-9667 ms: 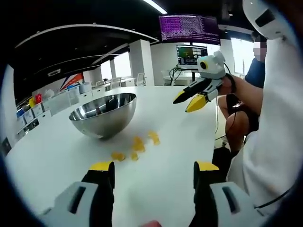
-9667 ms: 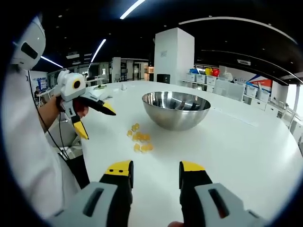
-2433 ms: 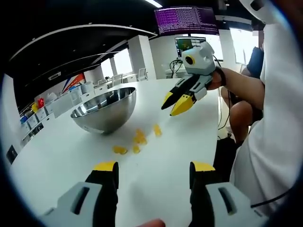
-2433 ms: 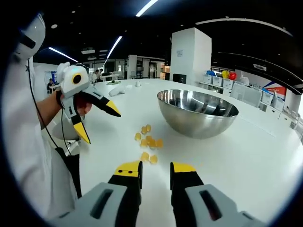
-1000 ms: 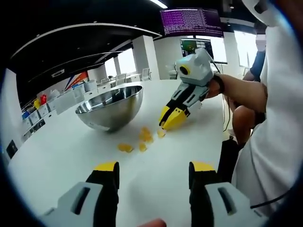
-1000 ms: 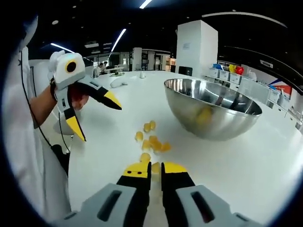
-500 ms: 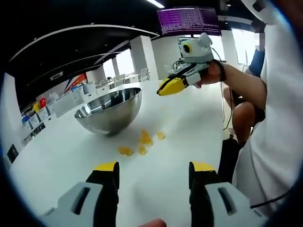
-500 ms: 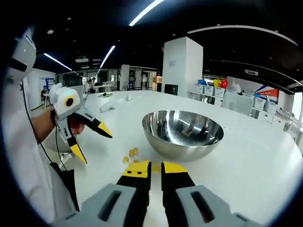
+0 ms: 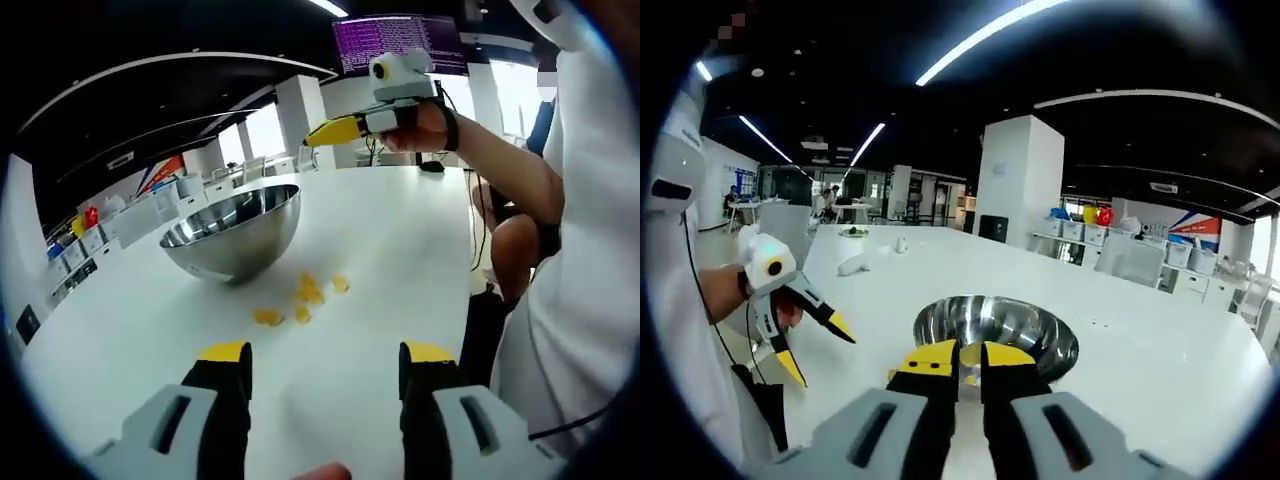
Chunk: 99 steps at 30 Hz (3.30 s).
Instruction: Pick up the QQ candy scattered on the table and place it into the stainless steel bowl on the table
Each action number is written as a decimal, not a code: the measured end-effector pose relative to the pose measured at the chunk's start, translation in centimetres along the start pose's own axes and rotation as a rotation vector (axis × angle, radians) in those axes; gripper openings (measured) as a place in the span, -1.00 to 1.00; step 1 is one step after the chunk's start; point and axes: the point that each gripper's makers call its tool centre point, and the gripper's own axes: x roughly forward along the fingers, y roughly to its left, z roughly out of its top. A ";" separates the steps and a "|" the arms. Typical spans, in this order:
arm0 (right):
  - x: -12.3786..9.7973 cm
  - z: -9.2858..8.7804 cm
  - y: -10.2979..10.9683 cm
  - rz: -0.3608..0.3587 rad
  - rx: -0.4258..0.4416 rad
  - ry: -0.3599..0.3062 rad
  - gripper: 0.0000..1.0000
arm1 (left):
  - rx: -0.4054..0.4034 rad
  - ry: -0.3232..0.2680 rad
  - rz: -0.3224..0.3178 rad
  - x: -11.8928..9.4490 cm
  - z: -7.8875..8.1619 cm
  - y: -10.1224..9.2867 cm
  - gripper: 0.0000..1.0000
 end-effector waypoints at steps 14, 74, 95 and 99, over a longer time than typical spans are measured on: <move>5.0 -1.0 -3.7 -0.047 0.003 0.046 -0.82 | 0.003 -0.009 -0.006 -0.3 0.1 -0.3 0.19; 0.0 -3.3 4.8 0.162 0.028 0.053 -0.61 | 0.027 -0.011 -0.033 0.3 0.9 -1.0 0.19; 2.1 -10.7 9.0 0.248 0.048 0.198 -0.61 | 0.032 -0.005 -0.033 0.5 1.0 -1.2 0.19; 2.6 -11.6 9.6 0.266 0.049 0.217 -0.61 | 0.028 -0.005 -0.031 0.4 0.9 -1.1 0.19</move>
